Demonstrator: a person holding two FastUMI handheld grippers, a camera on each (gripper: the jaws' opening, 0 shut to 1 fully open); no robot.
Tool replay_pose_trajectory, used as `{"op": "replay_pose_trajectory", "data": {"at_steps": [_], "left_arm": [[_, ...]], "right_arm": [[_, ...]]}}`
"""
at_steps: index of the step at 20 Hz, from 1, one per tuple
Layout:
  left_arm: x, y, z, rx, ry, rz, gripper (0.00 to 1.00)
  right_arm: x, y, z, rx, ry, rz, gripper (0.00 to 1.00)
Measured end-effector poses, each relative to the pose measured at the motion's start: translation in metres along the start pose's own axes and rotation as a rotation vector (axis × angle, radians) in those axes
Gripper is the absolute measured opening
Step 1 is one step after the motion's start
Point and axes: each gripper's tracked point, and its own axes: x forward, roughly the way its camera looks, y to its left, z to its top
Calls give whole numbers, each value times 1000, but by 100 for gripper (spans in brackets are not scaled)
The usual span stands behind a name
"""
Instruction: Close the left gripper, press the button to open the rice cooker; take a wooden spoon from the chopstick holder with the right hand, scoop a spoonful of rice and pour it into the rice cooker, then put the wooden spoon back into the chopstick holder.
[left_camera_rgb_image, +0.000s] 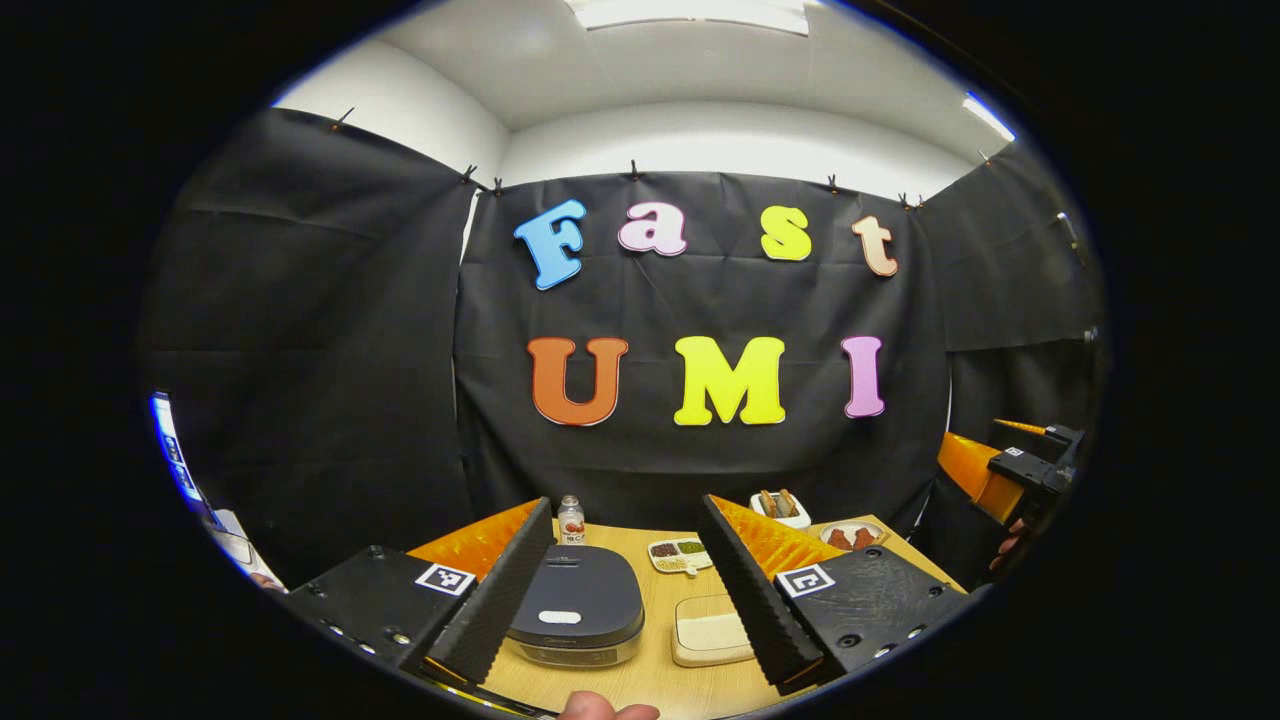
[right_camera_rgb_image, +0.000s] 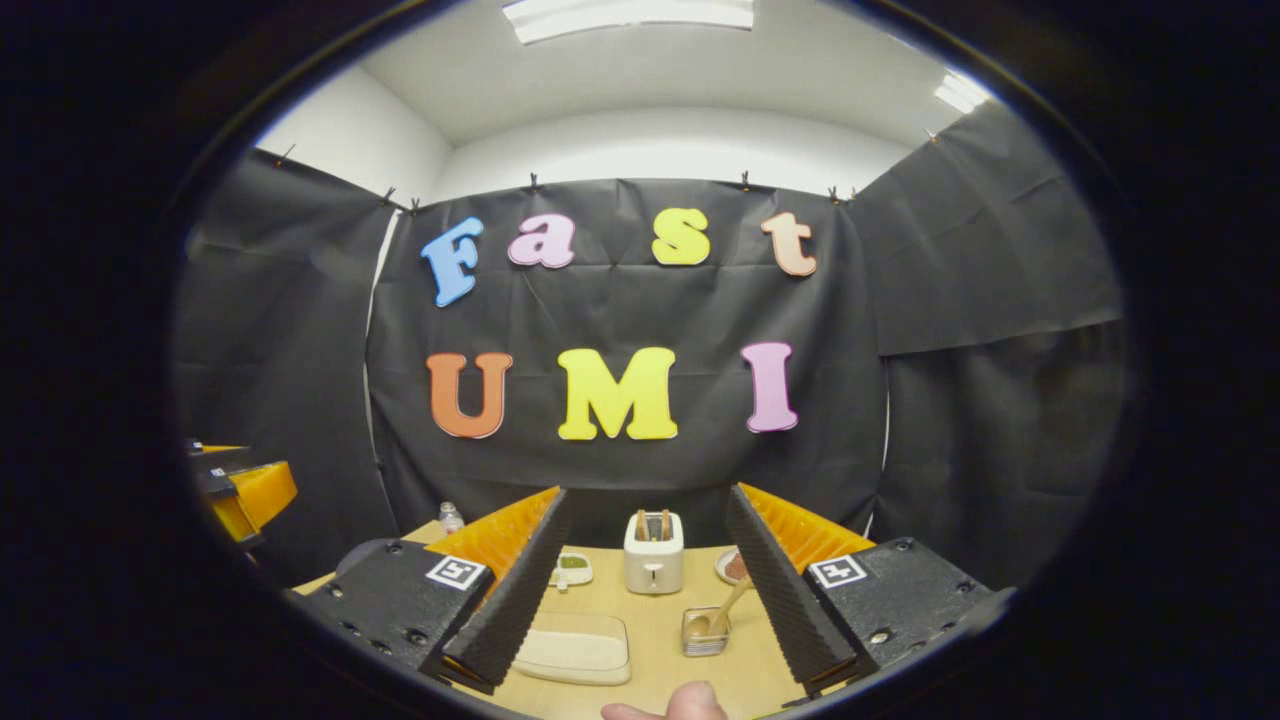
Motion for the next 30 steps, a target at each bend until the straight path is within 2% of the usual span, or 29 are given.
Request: {"op": "replay_pose_trajectory", "data": {"at_steps": [4, 5, 6, 7, 9, 12, 15, 17, 18, 19, 20, 22, 23, 25, 26, 27, 30], "left_arm": [[-1, 4, -9, 10, 31, 22, 94], [1, 5, -14, 11, 43, 29, 94], [1, 8, -20, 8, 58, 37, 94], [3, 9, -26, 0, 80, 42, 94], [5, 13, -44, -19, 139, 59, 94], [13, 27, -75, -37, 245, 88, 94], [22, 36, -98, -53, 348, 89, 94], [33, 42, -116, -68, 413, 86, 93], [39, 47, -125, -81, 444, 87, 62], [41, 52, -132, -94, 476, 91, 60], [39, 54, -136, -107, 512, 88, 47], [46, 59, -154, -114, 569, 84, 41], [53, 64, -162, -131, 582, 92, 42], [60, 60, -170, -206, 631, 70, 0], [44, 57, -155, -237, 645, 56, 0], [64, 57, -178, -260, 665, 39, 0], [79, 69, -201, -279, 730, 37, 0]], "right_arm": [[7, -5, -3, -1, 11, 4, 100], [8, -8, -2, -5, 7, 2, 97], [11, -12, -3, -11, 4, -1, 100], [13, -16, -5, -16, 4, -5, 97], [18, -22, -14, -18, 20, -9, 100], [27, -33, -27, -12, 50, -13, 98], [36, -44, -38, -11, 77, -16, 100], [41, -52, -43, -5, 88, -23, 97], [44, -55, -46, -2, 92, -26, 100], [46, -59, -47, -1, 96, -31, 100], [48, -62, -48, -1, 98, -35, 100], [53, -67, -50, -4, 103, -41, 98], [55, -70, -51, -5, 104, -45, 98], [59, -76, -54, -7, 109, -54, 98], [60, -79, -56, -8, 111, -61, 98], [62, -82, -57, -7, 115, -65, 100], [67, -90, -66, -12, 130, -77, 100]]}}
